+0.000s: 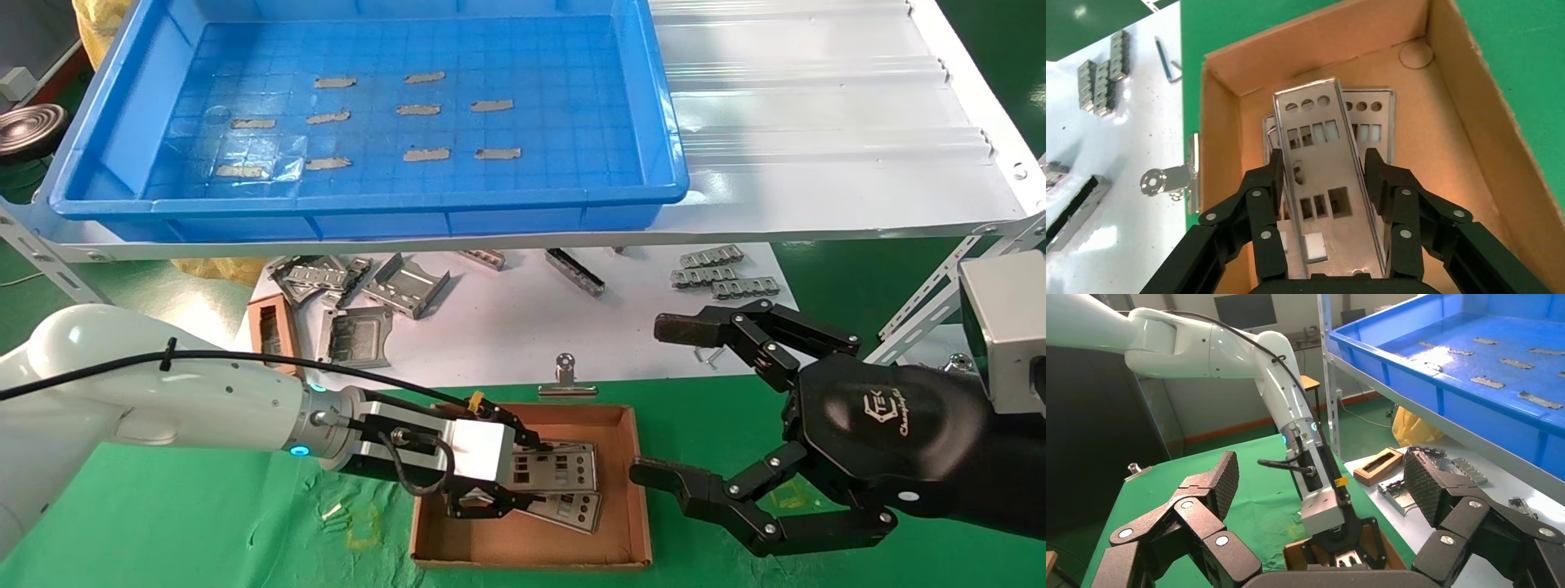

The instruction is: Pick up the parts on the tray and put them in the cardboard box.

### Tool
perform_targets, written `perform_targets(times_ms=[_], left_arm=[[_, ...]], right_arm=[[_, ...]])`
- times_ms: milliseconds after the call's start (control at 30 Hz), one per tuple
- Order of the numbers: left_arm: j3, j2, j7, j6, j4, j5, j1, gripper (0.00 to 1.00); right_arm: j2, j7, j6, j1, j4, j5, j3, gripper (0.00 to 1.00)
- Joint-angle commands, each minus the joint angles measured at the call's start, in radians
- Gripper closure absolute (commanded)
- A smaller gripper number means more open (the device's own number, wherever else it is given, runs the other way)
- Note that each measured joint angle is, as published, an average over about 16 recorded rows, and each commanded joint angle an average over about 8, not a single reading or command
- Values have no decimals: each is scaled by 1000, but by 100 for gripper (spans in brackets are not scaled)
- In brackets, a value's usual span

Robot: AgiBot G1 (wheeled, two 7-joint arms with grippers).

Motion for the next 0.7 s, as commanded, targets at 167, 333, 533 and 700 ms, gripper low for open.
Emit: perform_targets(times_ms=[167,333,533,700], left_arm=[[-9,1,8,20,35,-17,-11,0],[-28,-20,-3,81,53,-61,-20,0],[-72,-62,-76,226,104,-176,-12,0],[-114,-93,-152,348,174,-290,14,0]], right_arm=[[0,0,0,0,0,0,0,0],[0,0,0,0,0,0,0,0],[0,0,0,0,0,0,0,0],[0,0,0,0,0,0,0,0]])
